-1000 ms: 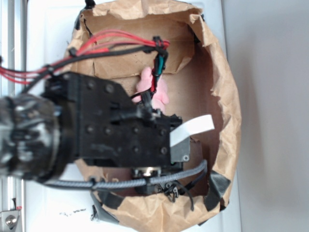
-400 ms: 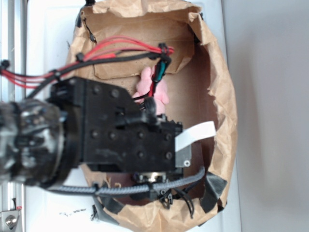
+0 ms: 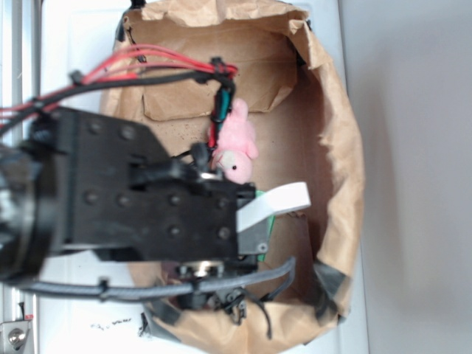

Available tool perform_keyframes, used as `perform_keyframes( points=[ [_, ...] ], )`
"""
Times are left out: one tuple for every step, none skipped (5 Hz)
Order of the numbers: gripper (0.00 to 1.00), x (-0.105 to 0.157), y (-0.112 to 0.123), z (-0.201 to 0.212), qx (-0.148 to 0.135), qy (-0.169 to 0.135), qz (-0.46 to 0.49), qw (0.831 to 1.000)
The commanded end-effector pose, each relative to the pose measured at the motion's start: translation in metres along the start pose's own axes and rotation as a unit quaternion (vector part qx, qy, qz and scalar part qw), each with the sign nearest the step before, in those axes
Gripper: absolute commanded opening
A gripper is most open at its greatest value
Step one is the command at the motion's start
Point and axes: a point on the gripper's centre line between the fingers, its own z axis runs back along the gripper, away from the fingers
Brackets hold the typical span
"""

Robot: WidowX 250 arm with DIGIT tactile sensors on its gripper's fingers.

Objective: Grab the rock.

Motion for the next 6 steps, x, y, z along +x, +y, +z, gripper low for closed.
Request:
perform_keyframes(
  points=[
    [1.0, 0.0, -0.015, 0.013, -0.026, -0.028, -0.018, 0.999],
    [1.0, 0.01, -0.023, 0.006, -0.03, -0.052, 0.0, 0.998],
    [1.0, 0.025, -0.022, 0.0, -0.014, -0.07, 0.024, 0.997],
    [1.0, 0.03, -0.018, -0.005, -0.006, -0.074, 0.035, 0.997],
    [1.0, 0.025, -0.02, -0.007, -0.003, -0.064, 0.025, 0.998],
    [1.0, 0.017, -0.023, -0.011, 0.002, -0.051, 0.014, 0.999]
  ],
)
